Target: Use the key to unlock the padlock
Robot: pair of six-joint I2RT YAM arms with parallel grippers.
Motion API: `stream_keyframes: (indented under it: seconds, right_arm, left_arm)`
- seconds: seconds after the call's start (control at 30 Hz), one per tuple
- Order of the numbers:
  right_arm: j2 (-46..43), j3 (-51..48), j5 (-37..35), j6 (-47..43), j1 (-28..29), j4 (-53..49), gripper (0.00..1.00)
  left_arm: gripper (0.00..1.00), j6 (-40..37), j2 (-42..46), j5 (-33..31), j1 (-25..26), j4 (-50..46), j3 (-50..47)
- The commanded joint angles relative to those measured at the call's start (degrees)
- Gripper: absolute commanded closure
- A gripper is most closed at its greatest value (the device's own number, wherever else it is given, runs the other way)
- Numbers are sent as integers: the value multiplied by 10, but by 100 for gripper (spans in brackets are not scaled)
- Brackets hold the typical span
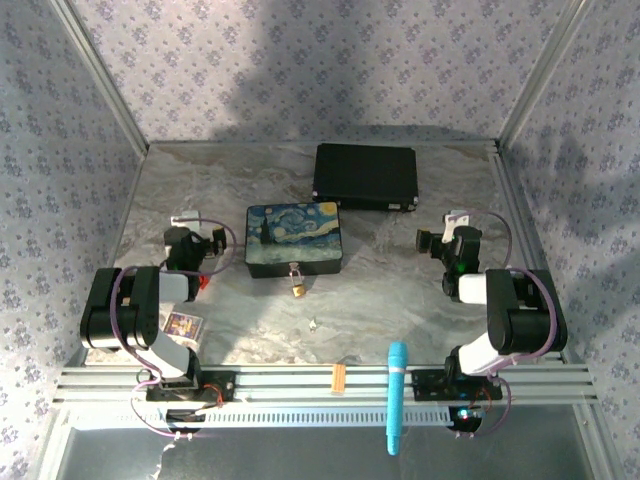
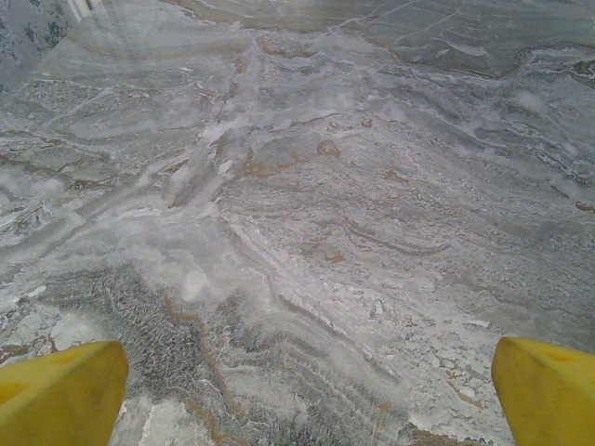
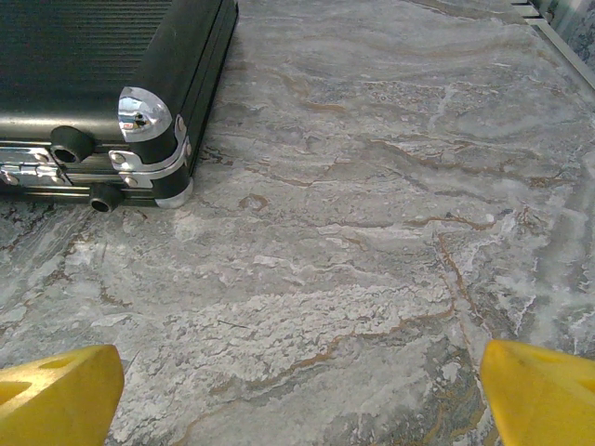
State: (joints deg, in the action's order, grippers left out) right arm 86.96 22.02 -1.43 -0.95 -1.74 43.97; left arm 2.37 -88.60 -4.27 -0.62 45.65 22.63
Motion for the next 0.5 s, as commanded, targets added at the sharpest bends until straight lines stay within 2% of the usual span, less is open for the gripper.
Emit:
stream_keyframes:
  seconds: [0.0, 0.27, 0.47]
  right_arm:
    - [-1, 11, 7, -9, -3, 4, 1]
    - [-4, 11, 12, -5, -7, 2, 1]
    - [-72, 48, 38, -16, -8, -114, 1]
  left_arm:
    - [0, -7, 6, 9, -2, 8, 12]
    - [0, -7, 10, 13, -2, 6, 12]
    - [0, -4, 114, -7, 1, -89, 19]
